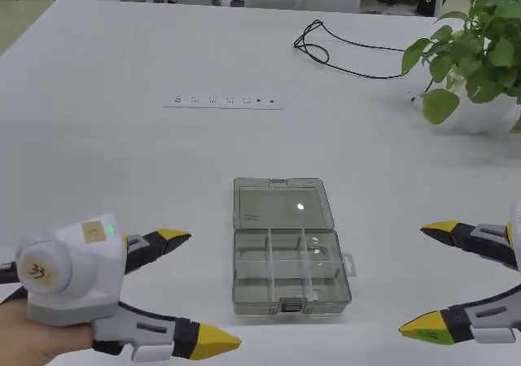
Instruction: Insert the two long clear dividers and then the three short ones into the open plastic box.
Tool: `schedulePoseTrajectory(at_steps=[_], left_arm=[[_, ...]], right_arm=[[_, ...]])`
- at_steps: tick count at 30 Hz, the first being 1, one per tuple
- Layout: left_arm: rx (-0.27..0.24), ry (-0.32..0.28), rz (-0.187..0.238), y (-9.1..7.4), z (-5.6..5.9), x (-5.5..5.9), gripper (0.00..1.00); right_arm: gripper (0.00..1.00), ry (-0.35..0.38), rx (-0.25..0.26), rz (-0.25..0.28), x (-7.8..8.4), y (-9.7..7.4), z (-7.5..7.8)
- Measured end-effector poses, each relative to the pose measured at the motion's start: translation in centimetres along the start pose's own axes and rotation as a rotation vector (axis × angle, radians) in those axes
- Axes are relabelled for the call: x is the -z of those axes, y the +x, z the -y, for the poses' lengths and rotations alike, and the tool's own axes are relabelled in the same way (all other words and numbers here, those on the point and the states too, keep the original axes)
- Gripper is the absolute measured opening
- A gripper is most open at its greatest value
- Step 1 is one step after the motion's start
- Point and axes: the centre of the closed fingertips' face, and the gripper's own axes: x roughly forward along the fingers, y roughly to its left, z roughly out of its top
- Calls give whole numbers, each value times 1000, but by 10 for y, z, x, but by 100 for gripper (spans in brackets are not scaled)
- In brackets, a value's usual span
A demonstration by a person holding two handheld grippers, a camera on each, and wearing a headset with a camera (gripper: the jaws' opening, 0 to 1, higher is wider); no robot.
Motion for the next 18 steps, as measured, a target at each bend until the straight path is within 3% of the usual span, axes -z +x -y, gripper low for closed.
schedulePoseTrajectory(at_steps=[18], left_arm=[[7,1,-1,2,0,0,100]], right_arm=[[98,-4,-8,-8,1,0,0]])
